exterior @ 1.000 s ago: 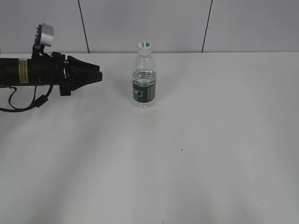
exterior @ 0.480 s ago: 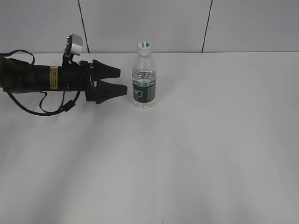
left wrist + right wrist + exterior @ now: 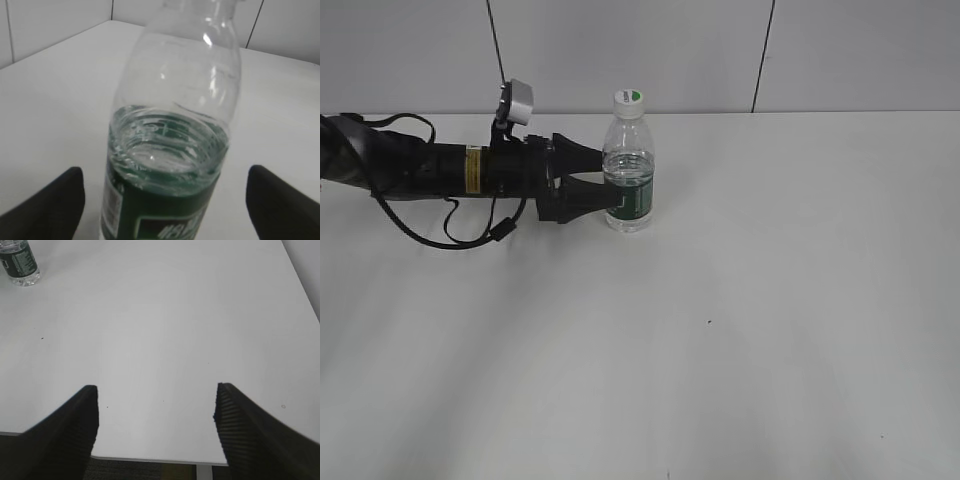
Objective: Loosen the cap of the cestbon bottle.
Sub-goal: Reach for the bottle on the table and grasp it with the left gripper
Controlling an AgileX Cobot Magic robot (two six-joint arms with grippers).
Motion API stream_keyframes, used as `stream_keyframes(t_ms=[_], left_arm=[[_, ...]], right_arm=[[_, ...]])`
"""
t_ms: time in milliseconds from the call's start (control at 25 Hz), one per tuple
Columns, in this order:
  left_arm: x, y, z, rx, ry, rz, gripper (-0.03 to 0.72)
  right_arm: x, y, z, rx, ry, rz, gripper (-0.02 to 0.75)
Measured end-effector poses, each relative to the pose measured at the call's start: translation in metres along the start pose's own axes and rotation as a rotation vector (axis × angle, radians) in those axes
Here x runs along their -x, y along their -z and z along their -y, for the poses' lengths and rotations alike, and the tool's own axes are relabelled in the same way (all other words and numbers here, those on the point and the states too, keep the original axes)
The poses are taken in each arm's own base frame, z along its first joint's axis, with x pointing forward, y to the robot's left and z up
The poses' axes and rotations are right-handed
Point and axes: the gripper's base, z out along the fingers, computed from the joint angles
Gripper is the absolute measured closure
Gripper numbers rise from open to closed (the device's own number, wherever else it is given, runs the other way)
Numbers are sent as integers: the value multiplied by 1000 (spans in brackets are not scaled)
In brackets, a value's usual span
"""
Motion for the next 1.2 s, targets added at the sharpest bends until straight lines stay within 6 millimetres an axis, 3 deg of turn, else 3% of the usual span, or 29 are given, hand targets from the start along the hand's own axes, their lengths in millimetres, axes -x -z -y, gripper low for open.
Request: stream_keyframes(t_ms=[480,800,1200], left_arm=[[3,-41,-6,-51,-2,30,106],[4,-42,-5,-49,8,32,272],[4,-42,-5,-50,8,31,276]], right_arm=[[0,0,0,0,0,0,186],[0,0,0,0,0,0,186],[0,0,0,0,0,0,186]])
